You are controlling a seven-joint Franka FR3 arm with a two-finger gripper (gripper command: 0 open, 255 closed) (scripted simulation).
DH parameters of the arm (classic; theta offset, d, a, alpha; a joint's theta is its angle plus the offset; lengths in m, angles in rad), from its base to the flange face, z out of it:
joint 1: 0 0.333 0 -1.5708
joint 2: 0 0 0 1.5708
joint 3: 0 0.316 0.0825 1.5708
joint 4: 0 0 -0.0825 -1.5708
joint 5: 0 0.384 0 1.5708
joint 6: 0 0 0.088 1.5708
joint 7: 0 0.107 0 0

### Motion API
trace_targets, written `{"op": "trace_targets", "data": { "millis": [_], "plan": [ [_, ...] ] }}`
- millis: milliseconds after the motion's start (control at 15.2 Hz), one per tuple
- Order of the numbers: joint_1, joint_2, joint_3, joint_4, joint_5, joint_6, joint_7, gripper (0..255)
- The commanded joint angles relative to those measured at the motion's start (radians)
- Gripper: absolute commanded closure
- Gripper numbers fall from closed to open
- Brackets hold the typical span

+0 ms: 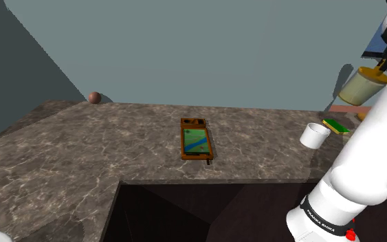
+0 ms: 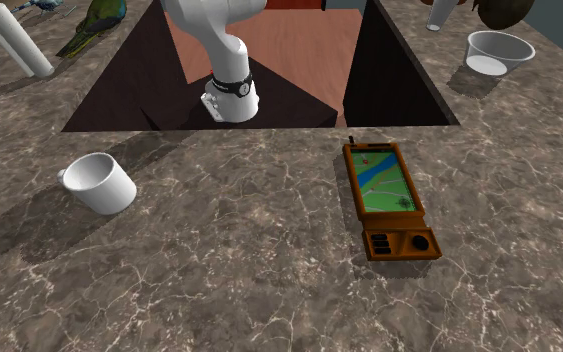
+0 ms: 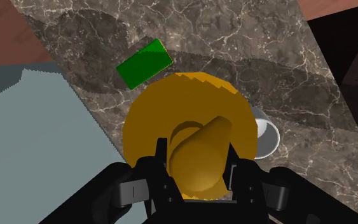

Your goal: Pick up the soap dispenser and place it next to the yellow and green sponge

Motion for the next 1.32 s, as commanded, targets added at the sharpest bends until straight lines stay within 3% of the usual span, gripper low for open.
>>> {"op": "trace_targets", "data": {
  "millis": [0, 528, 1254],
  "plan": [
    [0.027, -0.031, -0.003, -0.038, -0.036, 0.034, 0.021, 255],
    [0.05, -0.129, 0.034, -0.169, -0.143, 0.148, 0.089, 255],
    [0.05, -0.134, 0.028, -0.318, -0.15, 0.296, 0.091, 255]
  ]
}}
